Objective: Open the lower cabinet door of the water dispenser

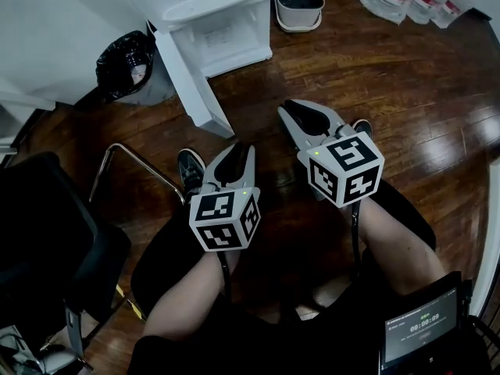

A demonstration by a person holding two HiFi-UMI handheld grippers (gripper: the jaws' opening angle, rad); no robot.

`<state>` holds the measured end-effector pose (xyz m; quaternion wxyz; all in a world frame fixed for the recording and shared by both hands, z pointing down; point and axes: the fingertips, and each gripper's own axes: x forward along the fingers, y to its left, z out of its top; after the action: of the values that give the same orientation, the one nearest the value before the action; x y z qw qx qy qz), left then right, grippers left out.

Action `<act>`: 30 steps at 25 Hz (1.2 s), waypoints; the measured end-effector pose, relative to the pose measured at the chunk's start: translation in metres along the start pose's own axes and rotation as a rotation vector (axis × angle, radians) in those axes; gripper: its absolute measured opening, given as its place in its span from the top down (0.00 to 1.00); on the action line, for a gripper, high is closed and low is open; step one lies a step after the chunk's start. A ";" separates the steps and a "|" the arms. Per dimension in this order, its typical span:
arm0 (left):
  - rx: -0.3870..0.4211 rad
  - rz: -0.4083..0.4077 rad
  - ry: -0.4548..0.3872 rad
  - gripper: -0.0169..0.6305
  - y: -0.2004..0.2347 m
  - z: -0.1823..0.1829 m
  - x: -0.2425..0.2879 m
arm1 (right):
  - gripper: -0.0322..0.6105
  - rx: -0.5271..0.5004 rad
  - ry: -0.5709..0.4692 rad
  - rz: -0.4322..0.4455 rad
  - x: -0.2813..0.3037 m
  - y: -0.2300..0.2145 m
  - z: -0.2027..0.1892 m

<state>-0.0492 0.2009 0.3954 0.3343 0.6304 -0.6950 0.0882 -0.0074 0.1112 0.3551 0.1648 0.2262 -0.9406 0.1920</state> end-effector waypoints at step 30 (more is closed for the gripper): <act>0.037 0.339 0.103 0.77 0.133 -0.103 0.082 | 0.91 0.111 -0.187 -0.032 0.013 -0.050 0.095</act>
<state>-0.1359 0.2149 0.5611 0.3381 0.5051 -0.7715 0.1882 -0.0146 0.0239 0.2918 0.0668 0.2667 -0.9362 0.2190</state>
